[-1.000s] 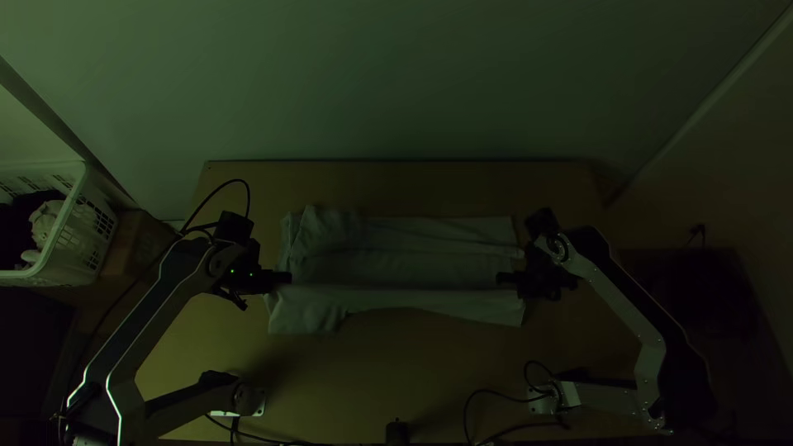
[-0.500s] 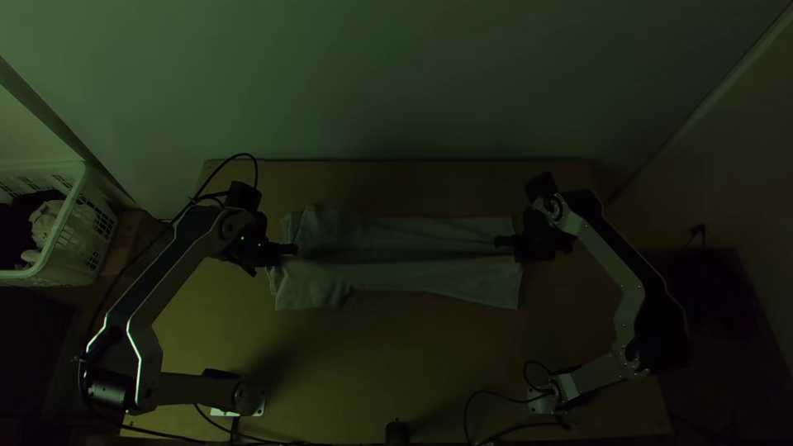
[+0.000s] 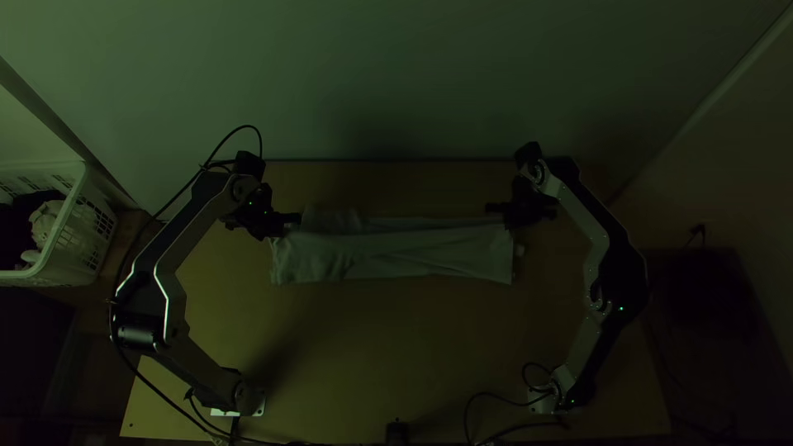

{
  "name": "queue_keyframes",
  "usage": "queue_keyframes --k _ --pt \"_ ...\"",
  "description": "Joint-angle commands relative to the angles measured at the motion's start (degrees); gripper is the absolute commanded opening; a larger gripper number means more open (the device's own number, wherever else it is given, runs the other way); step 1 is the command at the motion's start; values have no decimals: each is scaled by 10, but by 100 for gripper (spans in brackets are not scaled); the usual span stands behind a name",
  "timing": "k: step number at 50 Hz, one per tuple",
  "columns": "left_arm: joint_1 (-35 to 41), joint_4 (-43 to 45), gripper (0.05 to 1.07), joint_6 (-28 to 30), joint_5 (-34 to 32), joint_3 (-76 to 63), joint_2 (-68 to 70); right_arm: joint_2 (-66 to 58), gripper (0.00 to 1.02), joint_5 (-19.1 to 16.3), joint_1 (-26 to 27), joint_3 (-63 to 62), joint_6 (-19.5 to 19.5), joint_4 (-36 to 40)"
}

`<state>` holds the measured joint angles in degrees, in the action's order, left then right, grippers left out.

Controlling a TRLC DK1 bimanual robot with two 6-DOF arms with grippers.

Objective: Fold the t-shirt

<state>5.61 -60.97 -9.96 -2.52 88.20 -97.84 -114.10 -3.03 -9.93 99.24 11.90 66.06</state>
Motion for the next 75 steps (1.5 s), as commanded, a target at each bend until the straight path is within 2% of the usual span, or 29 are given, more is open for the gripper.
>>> queue_keyframes --k 1,5,7,8,9,11,12,15,20,22,28,30,33,38,42,49,52,56,62,75 --pt "-6 -3 8 12 -1 33 -28 -42 3 8 4 44 -4 7" --pt "-6 -1 11 11 -1 50 -47 -66 3 8 4 70 -4 7" --pt "-6 4 25 8 -2 60 -58 -77 8 8 4 86 -3 10" --pt "-7 7 38 7 -6 65 -63 -82 13 8 4 95 -3 12" --pt "-8 9 55 8 -14 70 -70 -89 19 8 4 105 -4 15" --pt "-14 19 102 5 -39 81 -81 -99 31 8 5 127 -5 20" --pt "-17 31 104 -1 -53 83 -82 -103 37 8 7 137 -4 21" --pt "-24 73 103 -14 -97 83 -83 -111 52 8 11 162 -5 35" --pt "-28 125 103 -19 -115 85 -84 -111 83 8 15 180 -17 43" --pt "-31 132 103 -19 -122 86 -87 -106 90 7 18 181 -20 45" --pt "-46 133 103 -17 -149 87 -93 -86 91 12 26 183 -20 42" --pt "-53 135 103 -16 -173 86 -92 -82 93 44 29 190 -21 40" --pt "-68 136 103 -15 -209 82 -89 -74 96 70 31 198 -25 41" --pt "-96 135 103 6 -265 65 -78 -53 99 71 41 198 -17 49" --pt "-118 135 103 27 -309 42 -66 -31 99 54 49 193 -9 50" --pt "-161 129 103 88 -364 -8 -46 12 99 -29 67 189 -7 50" --pt "-178 127 103 114 -376 -35 -40 32 99 -48 73 188 -7 51" --pt "-201 127 103 139 -384 -63 -38 56 99 -58 75 187 -3 51" --pt "-229 127 103 173 -412 -94 -43 82 99 -58 71 184 4 52" --pt "-254 129 103 245 -426 -131 -67 116 99 -58 51 163 23 52"
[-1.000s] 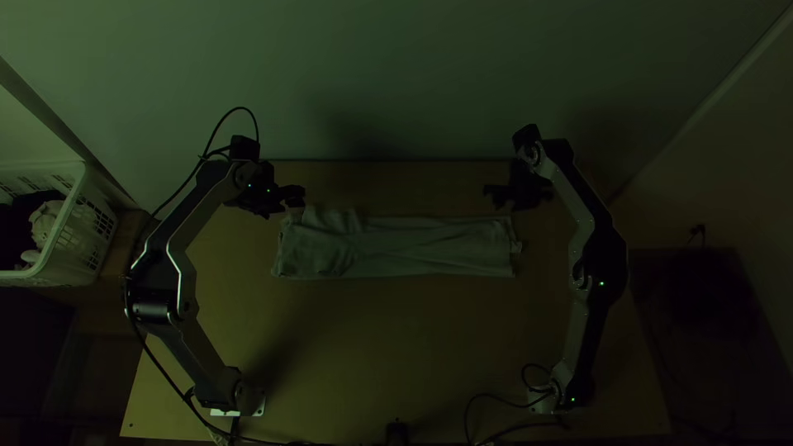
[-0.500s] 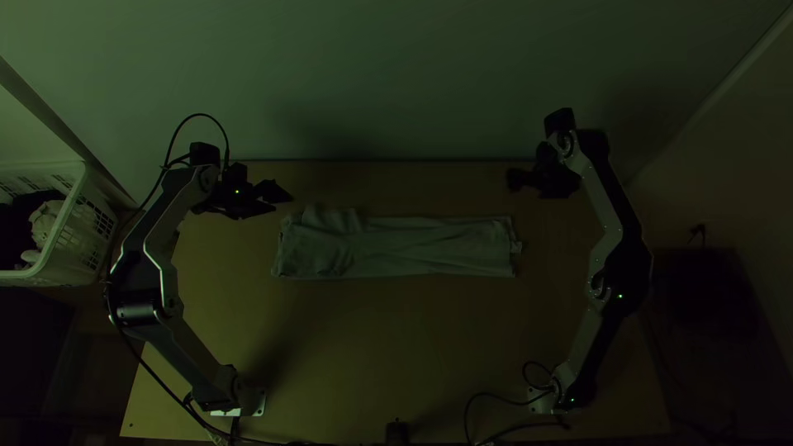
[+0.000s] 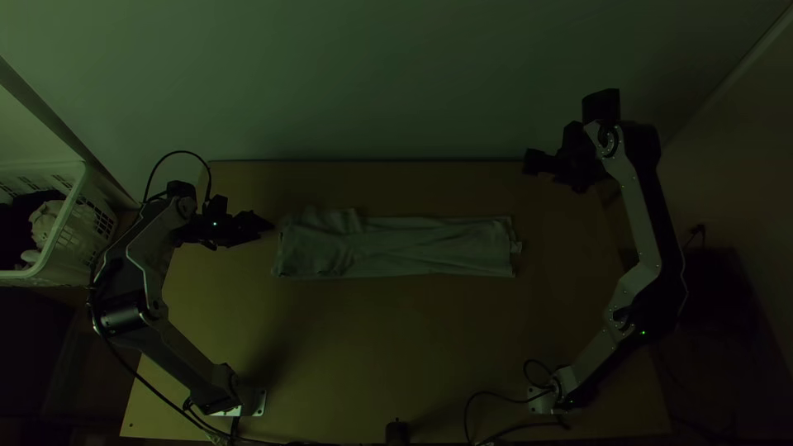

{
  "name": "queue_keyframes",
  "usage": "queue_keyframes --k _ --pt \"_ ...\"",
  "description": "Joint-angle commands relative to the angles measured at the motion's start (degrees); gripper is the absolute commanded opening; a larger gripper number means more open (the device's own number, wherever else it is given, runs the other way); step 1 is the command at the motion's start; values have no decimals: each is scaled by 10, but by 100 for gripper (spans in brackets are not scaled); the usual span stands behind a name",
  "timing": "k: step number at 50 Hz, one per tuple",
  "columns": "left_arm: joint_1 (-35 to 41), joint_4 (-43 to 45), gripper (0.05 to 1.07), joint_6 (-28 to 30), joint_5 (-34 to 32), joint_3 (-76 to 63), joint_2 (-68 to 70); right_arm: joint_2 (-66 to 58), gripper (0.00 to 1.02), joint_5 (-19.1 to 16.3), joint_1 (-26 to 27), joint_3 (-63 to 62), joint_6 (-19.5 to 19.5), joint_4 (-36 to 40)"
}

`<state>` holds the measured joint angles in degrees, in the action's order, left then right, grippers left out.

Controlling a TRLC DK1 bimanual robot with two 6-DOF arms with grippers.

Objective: Fold the t-shirt

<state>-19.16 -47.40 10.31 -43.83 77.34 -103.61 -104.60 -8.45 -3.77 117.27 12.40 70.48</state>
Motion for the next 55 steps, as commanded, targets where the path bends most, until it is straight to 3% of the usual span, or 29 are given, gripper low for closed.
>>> queue_keyframes --k 1,8,24,36,55 --pt "-7 -7 103 52 -15 -26 -11 23 99 -4 -12 -19 19 8" --pt "-11 -6 103 103 -27 -54 -8 38 99 -4 -20 -40 22 8" --pt "5 19 103 119 -31 -94 -12 69 99 -4 -24 -82 29 8" --pt "41 53 103 89 -13 -103 -26 83 99 -4 -25 -96 29 7" --pt "143 124 103 -23 46 -99 -42 106 99 -3 -22 -133 27 4"
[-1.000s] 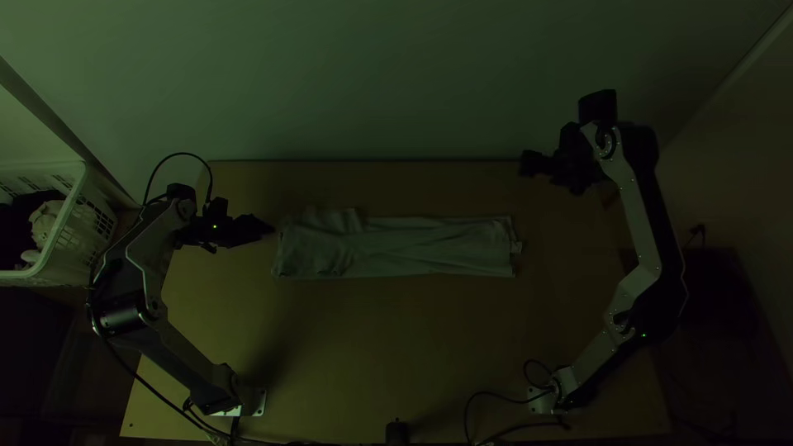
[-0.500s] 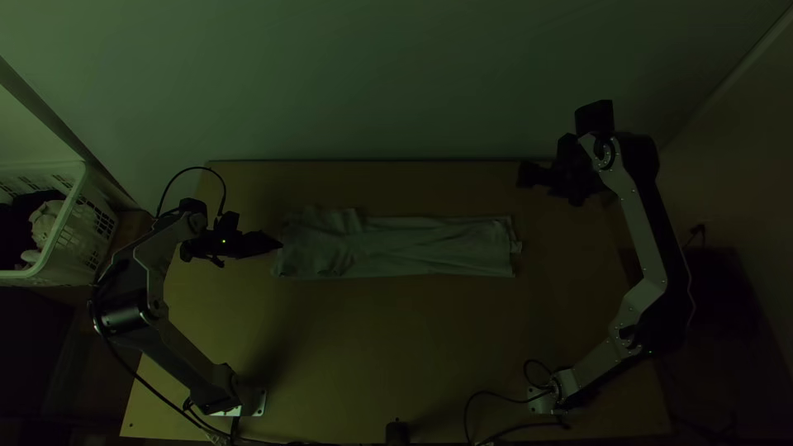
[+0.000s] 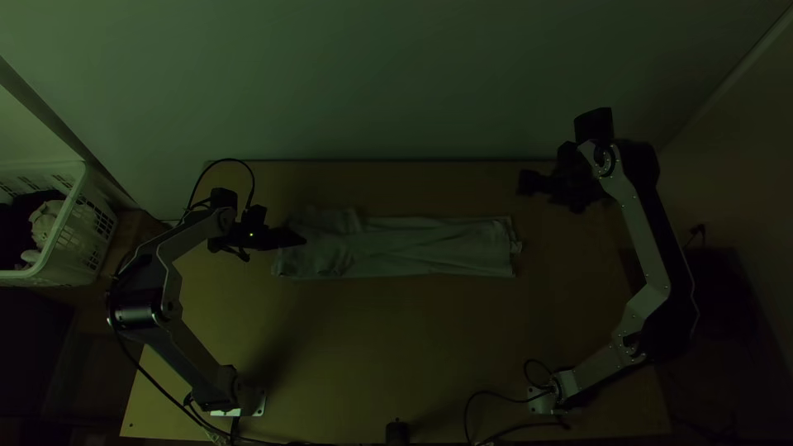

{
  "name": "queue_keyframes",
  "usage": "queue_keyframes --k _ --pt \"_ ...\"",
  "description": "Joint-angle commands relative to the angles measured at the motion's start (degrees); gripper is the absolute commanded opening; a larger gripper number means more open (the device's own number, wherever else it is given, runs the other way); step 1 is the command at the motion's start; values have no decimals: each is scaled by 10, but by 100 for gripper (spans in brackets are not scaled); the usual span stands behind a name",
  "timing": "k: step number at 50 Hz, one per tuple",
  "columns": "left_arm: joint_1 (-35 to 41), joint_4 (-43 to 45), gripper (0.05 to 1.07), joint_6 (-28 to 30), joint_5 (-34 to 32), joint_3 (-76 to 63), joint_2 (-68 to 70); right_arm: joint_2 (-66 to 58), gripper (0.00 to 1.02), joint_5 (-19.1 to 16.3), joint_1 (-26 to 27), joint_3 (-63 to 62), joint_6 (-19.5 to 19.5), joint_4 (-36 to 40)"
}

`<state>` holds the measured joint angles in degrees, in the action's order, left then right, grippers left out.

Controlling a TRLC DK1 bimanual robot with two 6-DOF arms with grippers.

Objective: Fold the t-shirt

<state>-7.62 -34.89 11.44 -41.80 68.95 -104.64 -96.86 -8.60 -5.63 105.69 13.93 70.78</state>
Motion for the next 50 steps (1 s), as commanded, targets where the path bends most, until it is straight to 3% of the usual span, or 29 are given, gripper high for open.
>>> queue_keyframes --k 1,22,25,35,50 --pt "34 1 103 -41 29 -15 -32 31 99 -2 -3 -20 12 0" --pt "143 15 100 -161 118 -10 -34 48 99 -2 4 -65 4 -13" --pt "154 26 87 -175 139 -11 -33 50 99 -2 5 -72 2 -15" --pt "166 30 9 -187 180 -10 -19 56 99 -2 11 -95 -7 -26" --pt "99 -6 8 -171 210 11 10 77 99 -3 23 -157 -33 -78"
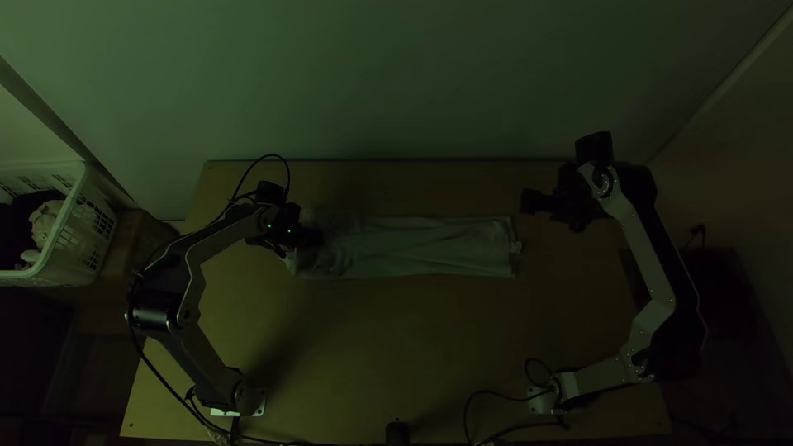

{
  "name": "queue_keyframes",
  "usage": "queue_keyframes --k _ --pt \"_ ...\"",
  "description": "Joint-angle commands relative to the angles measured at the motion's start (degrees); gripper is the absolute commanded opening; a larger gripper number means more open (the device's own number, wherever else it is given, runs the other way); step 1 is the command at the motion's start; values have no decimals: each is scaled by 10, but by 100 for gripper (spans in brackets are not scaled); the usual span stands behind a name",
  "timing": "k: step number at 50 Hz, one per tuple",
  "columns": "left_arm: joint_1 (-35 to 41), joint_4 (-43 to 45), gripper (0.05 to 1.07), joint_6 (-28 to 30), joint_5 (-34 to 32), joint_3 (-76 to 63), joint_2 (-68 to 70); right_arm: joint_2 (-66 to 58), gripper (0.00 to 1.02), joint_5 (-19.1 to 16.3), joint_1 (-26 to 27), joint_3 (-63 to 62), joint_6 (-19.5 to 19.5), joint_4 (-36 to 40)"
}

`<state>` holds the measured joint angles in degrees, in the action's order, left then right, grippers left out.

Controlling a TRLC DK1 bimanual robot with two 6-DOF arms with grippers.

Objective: Fold the t-shirt

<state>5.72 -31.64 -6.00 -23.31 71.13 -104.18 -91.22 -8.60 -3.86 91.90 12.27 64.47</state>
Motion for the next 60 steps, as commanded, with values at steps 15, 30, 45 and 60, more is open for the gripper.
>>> queue_keyframes --k 15,30,45,60 --pt "-154 -111 8 78 42 21 33 25 99 -7 29 -51 -38 -70" --pt "-285 -164 8 184 78 59 47 29 99 -25 35 -75 -51 -96" --pt "-351 -239 8 252 121 171 35 39 99 -29 36 -77 -53 -100" --pt "-286 -402 8 258 159 341 48 50 99 -34 45 -82 -53 -100"
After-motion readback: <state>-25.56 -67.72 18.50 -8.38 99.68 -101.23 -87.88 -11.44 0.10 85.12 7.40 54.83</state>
